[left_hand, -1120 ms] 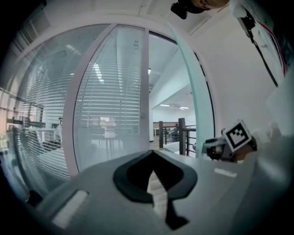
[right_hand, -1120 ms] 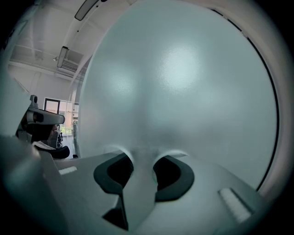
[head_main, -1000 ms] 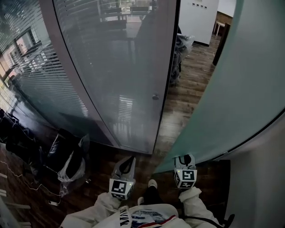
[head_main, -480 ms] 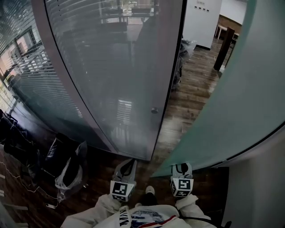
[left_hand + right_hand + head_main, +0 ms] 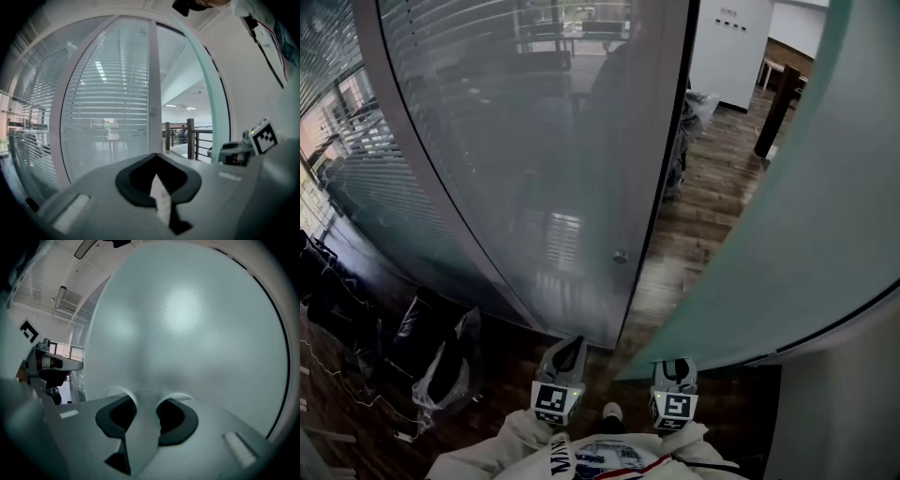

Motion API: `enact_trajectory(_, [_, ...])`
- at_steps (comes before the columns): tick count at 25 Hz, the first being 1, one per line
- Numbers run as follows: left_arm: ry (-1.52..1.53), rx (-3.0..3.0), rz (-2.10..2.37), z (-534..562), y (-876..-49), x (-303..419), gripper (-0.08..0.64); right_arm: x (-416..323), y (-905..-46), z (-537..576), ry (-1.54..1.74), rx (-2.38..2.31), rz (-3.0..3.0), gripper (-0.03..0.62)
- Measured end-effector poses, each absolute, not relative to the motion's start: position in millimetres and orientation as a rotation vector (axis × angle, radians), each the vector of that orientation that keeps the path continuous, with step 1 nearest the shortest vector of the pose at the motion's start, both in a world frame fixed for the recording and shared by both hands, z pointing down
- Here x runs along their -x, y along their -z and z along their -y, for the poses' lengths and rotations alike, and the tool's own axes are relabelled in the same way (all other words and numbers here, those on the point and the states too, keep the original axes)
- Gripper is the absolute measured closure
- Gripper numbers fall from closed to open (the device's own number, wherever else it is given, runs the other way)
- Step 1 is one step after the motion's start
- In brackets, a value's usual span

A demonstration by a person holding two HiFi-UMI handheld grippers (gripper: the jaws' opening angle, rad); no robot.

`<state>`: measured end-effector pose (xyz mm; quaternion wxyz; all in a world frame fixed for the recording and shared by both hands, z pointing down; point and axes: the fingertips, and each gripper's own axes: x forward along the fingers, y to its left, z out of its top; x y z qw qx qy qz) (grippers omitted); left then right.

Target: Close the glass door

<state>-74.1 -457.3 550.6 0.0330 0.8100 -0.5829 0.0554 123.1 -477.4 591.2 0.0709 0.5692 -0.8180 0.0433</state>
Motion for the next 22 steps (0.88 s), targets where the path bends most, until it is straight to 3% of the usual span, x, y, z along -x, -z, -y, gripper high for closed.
enact_trajectory(22, [-0.176,-2.439,1.868,500.5,-561.3,71.7,0.558,-114.0,-590.4,538.2,-0.079,-1.788,2.465,0.468])
